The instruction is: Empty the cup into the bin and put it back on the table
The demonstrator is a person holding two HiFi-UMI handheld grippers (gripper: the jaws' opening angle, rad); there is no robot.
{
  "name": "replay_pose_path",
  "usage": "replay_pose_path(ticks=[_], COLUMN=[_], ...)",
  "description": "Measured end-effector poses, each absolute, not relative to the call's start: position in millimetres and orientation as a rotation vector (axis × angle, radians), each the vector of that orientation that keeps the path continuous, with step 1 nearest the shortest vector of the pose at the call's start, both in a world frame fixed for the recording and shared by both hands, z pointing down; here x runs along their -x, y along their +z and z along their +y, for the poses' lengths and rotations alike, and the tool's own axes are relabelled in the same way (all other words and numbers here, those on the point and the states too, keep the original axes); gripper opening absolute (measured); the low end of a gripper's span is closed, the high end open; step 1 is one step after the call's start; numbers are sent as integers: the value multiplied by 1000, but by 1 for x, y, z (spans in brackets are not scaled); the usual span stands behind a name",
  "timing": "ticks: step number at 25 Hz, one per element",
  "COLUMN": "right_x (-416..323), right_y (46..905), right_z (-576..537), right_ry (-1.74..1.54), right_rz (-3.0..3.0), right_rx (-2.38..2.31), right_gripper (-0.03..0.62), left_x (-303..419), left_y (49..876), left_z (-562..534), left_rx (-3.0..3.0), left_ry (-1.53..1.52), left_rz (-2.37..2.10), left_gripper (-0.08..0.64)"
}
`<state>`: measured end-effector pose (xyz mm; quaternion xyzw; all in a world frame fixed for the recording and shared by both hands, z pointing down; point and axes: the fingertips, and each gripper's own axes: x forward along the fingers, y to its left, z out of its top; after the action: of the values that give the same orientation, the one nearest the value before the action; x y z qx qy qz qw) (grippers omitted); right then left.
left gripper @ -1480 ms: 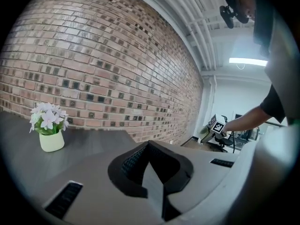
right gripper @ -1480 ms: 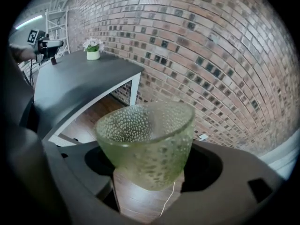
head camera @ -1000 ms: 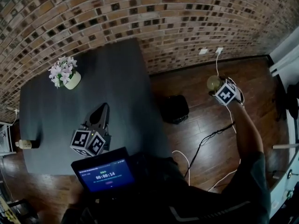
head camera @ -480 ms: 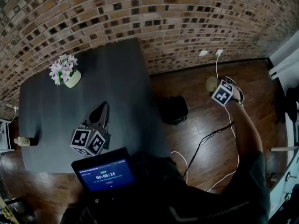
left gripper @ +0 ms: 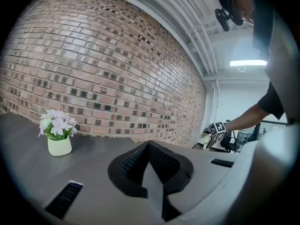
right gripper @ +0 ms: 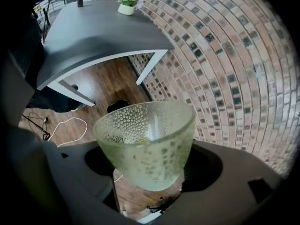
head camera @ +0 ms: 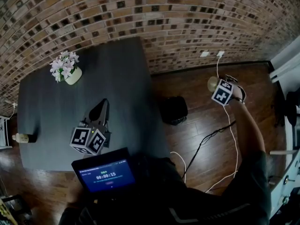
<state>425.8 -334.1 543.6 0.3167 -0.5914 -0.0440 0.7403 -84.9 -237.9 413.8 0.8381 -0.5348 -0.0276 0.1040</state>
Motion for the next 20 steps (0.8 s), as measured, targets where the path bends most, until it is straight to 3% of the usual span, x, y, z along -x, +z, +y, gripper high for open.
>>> replay_pose_path(ticks=[20], right_x=[-422], right_y=[541], right_z=[-331], right_ry=[-161], right_rz=[-1207], right_rx=[-629], right_gripper=[391], left_x=[4], left_y=[395], left_z=[-246], left_rx=[-2680], left_ry=[16], left_rz=[-1345], left_gripper=[-9])
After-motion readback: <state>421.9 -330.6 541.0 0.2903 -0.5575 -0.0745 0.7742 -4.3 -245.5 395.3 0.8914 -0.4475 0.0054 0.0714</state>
